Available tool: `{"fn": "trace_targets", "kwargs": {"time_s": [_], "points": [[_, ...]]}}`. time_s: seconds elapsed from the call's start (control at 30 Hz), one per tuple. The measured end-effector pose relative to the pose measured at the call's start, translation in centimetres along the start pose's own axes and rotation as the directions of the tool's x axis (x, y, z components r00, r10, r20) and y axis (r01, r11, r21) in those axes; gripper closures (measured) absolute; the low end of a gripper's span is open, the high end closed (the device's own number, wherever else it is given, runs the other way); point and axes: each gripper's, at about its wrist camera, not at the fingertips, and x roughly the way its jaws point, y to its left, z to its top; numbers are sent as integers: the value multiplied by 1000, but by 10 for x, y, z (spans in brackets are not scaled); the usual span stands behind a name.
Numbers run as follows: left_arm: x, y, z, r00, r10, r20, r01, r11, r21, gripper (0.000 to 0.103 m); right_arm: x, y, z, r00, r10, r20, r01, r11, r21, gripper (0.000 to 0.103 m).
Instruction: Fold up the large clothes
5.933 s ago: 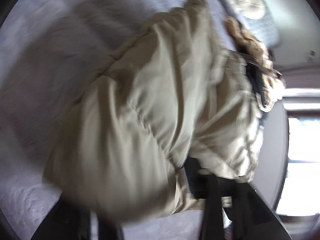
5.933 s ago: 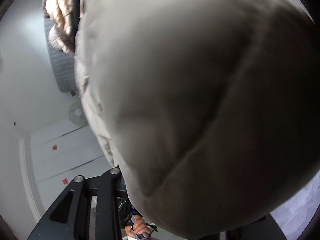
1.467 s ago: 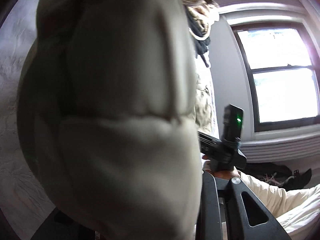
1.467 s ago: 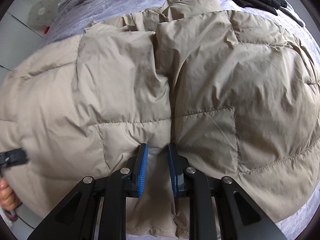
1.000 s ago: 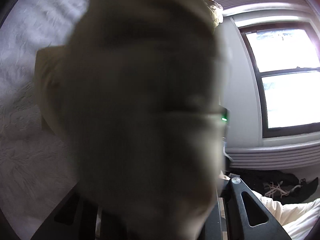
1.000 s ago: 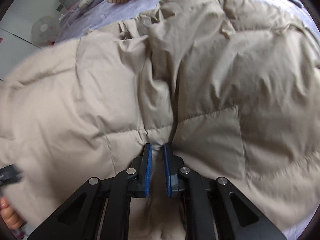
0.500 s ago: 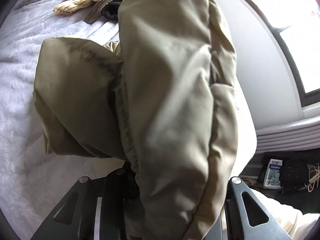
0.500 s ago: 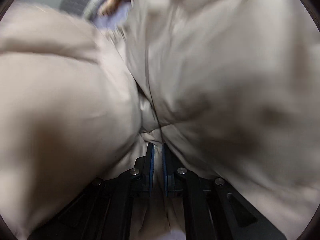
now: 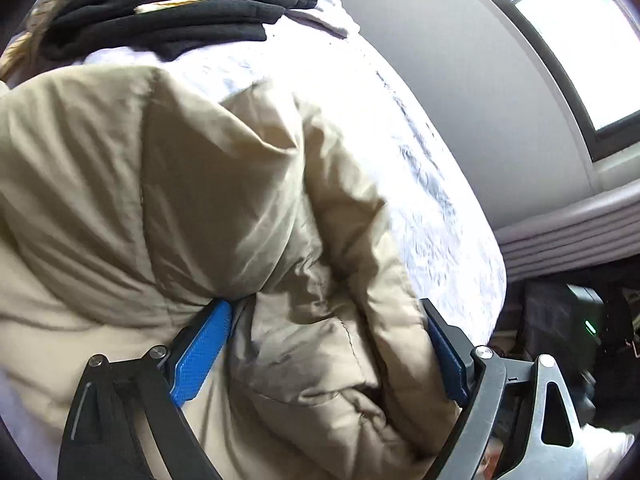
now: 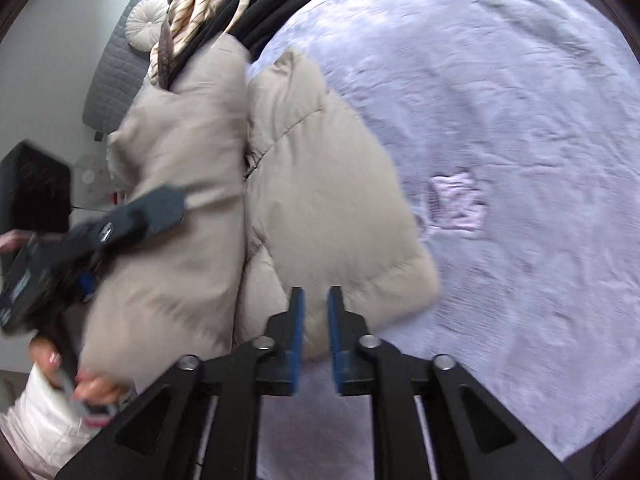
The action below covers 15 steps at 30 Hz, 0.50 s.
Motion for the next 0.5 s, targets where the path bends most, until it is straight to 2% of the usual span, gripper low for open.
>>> {"fn": "trace_targets", "kwargs": {"time_s": [0.03,0.07,0.17,0.2,0.3,0.33,0.37,0.4,0.43,0.47,0.5], "points": [[3,-1,2,1000,-6,1,6,1000,-3,12,-10,0,-5,1000,16,23,-16,1000,-1,22],[3,3,-6,1000,-15,1,15,1000,-10,12,-18,-1,-10,998,45,39,-45,999,-6,19],[0,7,-4,1000,-24,-9,24,999,-40,12,-25,17,-23,987,158,32,-157,987,-37,19],[-3,16,7,1000,-22,-13,22,999,-45,12,-25,24,-23,984,179,26,-178,983,-50,19],[0,10,11,999,3,-32,-5,999,-34,12,-6,56,-30,982,188,22,-185,977,-101,19],[-3,7,12,999,11,-34,-12,1000,-27,12,4,64,-27,987,157,29,-152,981,-120,22],[-11,4,14,1000,27,-16,-28,999,-20,12,11,70,-22,994,97,49,-90,988,-129,30],[-12,-1,25,999,50,18,-49,999,-10,12,18,75,-14,997,11,80,-1,992,-126,76],[-26,-9,28,993,87,81,-89,996,16,12,22,75,-8,997,-17,82,26,993,-113,88],[-34,-13,35,983,124,139,-131,990,42,12,22,74,-6,995,-15,99,24,996,-85,88],[-52,-14,36,960,183,214,-201,977,68,12,20,73,-5,992,-16,122,25,997,-74,90]]}}
